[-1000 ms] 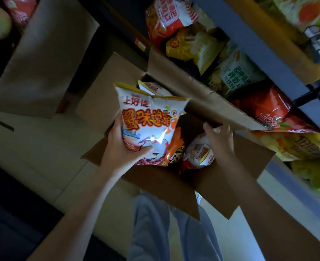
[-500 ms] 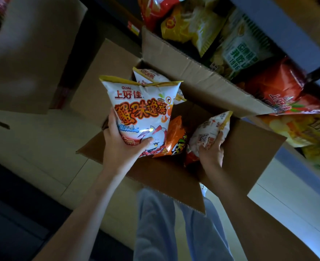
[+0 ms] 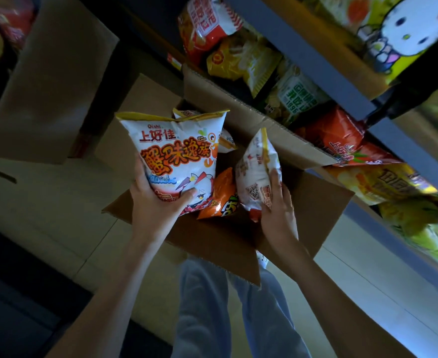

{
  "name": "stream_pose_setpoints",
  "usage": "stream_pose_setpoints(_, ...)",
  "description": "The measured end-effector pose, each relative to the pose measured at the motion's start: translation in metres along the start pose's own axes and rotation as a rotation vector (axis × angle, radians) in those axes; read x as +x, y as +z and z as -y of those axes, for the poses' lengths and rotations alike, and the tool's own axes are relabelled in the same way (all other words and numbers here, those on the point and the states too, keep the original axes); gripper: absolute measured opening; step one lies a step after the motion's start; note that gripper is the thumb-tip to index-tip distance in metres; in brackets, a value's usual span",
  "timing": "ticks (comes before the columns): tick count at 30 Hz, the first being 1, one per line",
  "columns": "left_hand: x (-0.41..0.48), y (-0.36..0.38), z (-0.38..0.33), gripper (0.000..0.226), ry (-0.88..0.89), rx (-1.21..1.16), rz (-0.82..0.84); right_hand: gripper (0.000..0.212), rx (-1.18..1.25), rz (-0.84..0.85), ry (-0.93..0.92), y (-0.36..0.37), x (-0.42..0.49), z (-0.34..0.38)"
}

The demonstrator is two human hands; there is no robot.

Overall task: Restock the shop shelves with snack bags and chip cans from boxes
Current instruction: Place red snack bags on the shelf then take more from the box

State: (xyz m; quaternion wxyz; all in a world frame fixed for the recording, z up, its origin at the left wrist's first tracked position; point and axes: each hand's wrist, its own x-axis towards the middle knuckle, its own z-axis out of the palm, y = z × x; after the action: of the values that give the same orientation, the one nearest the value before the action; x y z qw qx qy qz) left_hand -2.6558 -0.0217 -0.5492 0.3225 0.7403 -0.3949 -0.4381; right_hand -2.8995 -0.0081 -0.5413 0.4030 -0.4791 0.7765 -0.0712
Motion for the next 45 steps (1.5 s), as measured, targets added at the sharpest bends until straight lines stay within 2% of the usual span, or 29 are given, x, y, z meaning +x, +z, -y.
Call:
stream_pose_setpoints(4, -0.016, -0.022, -0.031, 0.125, 0.003, -0.019, -0.034, 0.075, 0.094, 0.034, -0.018, -0.047, -0.011, 0.034)
stream_pose_setpoints(9, -0.043, -0.068, -0.120, 0.114, 0.101, -0.004, -0.119, 0.070, 0.117, 0.037, -0.080, -0.128, -0.056, 0.092)
stream_pose_setpoints(12, -0.060, -0.100, -0.182, 0.119, 0.083, 0.044, -0.174, 0.071, 0.159, 0.023, -0.167, -0.179, -0.098, 0.132)
stream_pose_setpoints(18, -0.111, -0.147, -0.312, 0.121, 0.032, 0.231, -0.219, 0.066, 0.338, -0.075, -0.280, -0.284, -0.195, 0.222)
stream_pose_setpoints(23, -0.147, -0.179, -0.396, 0.122, 0.168, 0.179, -0.277, 0.057, 0.599, -0.200, -0.380, -0.348, -0.251, 0.290)
stream_pose_setpoints(27, -0.174, -0.195, -0.449, 0.120, 0.221, 0.124, -0.242, 0.047, 0.775, -0.316, -0.487, -0.378, -0.287, 0.336)
stream_pose_setpoints(29, -0.186, -0.199, -0.468, 0.118, 0.227, 0.123, -0.219, 0.039, 0.797, -0.409, -0.489, -0.383, -0.301, 0.354)
stream_pose_setpoints(31, -0.194, -0.201, -0.482, 0.117, 0.233, 0.137, -0.188, 0.043, 0.814, -0.459, -0.488, -0.387, -0.305, 0.364)
stream_pose_setpoints(36, -0.201, -0.205, -0.507, 0.115, 0.222, 0.076, -0.096, 0.049, 0.774, -0.450, -0.606, -0.404, -0.314, 0.377)
stream_pose_setpoints(39, -0.200, -0.209, -0.522, 0.115, 0.213, 0.071, -0.086, 0.057, 0.761, -0.375, -0.640, -0.414, -0.316, 0.378)
stream_pose_setpoints(42, -0.199, -0.214, -0.530, 0.115, 0.235, 0.067, -0.087, 0.044, 0.836, -0.266, -0.673, -0.425, -0.316, 0.374)
stream_pose_setpoints(45, -0.194, -0.219, -0.535, 0.115, 0.233, 0.034, -0.091, 0.027, 0.801, -0.300, -0.690, -0.437, -0.313, 0.372)
